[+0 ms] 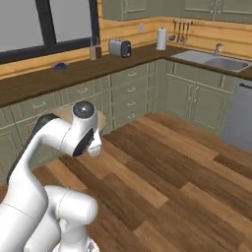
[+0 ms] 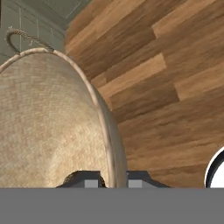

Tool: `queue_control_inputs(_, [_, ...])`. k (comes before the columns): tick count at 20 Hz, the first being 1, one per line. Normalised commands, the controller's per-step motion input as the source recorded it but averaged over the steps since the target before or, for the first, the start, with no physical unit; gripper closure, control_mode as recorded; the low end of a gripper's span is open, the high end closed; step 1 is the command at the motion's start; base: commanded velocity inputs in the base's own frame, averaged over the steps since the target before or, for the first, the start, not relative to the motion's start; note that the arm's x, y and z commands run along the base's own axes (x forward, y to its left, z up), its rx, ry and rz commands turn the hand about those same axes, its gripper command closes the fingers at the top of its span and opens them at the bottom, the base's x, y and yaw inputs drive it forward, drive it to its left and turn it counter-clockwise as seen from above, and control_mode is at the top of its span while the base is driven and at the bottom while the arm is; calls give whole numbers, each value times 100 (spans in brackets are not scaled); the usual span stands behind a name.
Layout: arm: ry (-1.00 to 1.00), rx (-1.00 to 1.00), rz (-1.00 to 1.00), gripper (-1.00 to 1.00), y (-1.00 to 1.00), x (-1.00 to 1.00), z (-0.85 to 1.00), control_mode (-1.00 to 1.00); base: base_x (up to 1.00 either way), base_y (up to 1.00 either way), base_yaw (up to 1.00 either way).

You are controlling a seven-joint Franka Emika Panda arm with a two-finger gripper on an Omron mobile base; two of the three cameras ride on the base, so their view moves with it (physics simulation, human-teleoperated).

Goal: Open the cabinet, pick up the bread from the cabinet and place it in the basket. Then move the basket to the dining counter.

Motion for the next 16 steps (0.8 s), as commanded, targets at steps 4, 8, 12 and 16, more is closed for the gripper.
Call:
queue_control_inputs(4, [0, 0, 0, 100, 0, 0, 0, 100, 3, 0, -80])
queue_control_inputs(8, [0, 0, 0, 100, 0, 0, 0, 100, 0, 0, -74])
queue_control_inputs(12, [0, 0, 0, 100, 0, 0, 0, 100, 7, 0, -71])
queue_control_inputs(16, [0, 0, 0, 100, 0, 0, 0, 100, 20, -5, -64])
